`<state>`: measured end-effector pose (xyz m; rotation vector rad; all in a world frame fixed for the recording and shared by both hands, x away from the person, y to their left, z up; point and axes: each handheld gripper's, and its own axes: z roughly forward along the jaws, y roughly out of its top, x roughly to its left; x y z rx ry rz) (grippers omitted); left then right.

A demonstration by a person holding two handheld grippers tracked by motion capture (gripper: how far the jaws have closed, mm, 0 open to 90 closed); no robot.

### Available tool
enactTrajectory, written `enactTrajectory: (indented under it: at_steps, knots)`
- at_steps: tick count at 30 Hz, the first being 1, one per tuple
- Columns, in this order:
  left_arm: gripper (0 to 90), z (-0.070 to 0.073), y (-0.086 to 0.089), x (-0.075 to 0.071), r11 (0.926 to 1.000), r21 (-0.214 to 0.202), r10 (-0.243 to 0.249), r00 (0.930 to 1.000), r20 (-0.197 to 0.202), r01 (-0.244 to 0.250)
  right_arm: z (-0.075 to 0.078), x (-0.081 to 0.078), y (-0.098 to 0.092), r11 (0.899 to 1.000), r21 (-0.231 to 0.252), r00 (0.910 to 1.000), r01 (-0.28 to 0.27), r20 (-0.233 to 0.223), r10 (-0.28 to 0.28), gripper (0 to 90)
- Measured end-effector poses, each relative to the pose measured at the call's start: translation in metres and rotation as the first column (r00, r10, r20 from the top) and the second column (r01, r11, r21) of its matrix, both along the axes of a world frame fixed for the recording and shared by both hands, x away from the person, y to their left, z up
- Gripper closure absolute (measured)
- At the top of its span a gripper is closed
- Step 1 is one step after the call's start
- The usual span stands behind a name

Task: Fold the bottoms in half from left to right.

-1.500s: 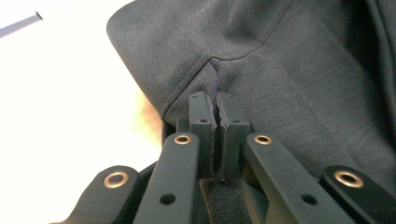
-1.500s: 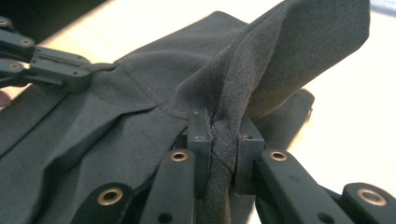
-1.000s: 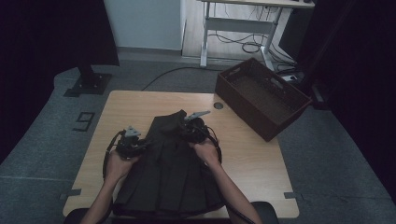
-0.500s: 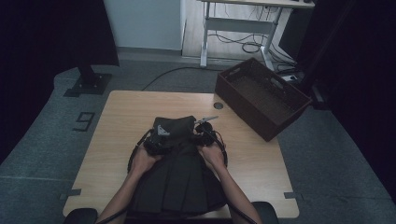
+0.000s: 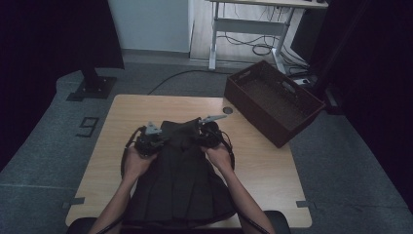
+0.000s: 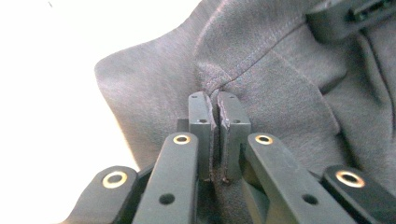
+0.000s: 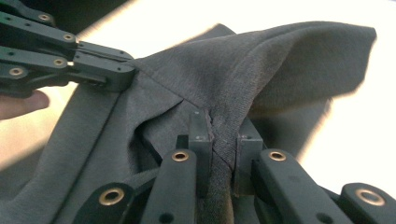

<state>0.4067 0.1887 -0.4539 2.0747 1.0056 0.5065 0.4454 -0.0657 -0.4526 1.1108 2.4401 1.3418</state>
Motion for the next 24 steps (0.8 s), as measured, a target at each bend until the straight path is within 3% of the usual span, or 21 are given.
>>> enactTrajectory:
  at_steps: [2, 3, 8, 12, 14, 17, 19, 21, 24]
  knots:
    - [85.6, -0.002, 0.012, 0.001, 0.9996, -0.015, 0.024, 0.9997, -0.01, -0.024, 0.005, 0.0, 0.01, 0.999, 0.028, 0.9997, -0.026, 0.004, 0.025, 81.3]
    - [85.5, -0.009, 0.017, 0.003, 0.9991, -0.02, 0.036, 0.9988, -0.032, -0.036, 0.004, 0.002, 0.014, 0.999, 0.022, 0.9995, -0.031, 0.004, 0.031, 81.3]
    - [84.3, -0.049, 0.011, 0.009, 0.9984, 0.043, 0.041, 0.9927, -0.114, -0.036, -0.04, 0.016, 0.025, 0.998, -0.059, 0.9976, -0.013, -0.069, 0.009, 81.1]
    - [78.0, -0.066, 0.001, 0.014, 0.9952, 0.095, 0.033, 0.9891, -0.143, -0.02, -0.064, 0.016, 0.02, 0.995, -0.099, 0.9954, -0.003, -0.095, -0.007, 80.1]
    - [71.0, -0.063, 0.0, 0.014, 0.9961, 0.088, 0.025, 0.9902, -0.137, -0.013, -0.068, 0.016, 0.015, 0.994, -0.106, 0.9942, 0.004, -0.107, -0.016, 76.5]
    - [53.1, -0.048, 0.005, 0.01, 0.9984, 0.056, 0.01, 0.9956, -0.093, -0.004, -0.061, 0.015, 0.007, 0.995, -0.1, 0.9945, 0.027, -0.098, -0.037, 56.2]
    - [46.3, -0.038, 0.012, 0.009, 0.9986, 0.045, 0.03, 0.9973, -0.068, -0.027, -0.054, 0.013, 0.002, 0.996, -0.086, 0.9952, 0.035, -0.088, -0.043, 42.6]
    - [42.4, -0.035, 0.023, 0.01, 0.9981, 0.031, 0.054, 0.9962, -0.069, -0.052, -0.047, 0.008, -0.005, 0.997, -0.067, 0.9968, 0.026, -0.074, -0.03, 39.1]
    - [42.7, -0.042, 0.036, 0.011, 0.996, 0.028, 0.087, 0.9914, -0.097, -0.085, -0.044, -0.001, -0.019, 0.999, -0.038, 0.9976, 0.034, -0.059, -0.036, 41.0]
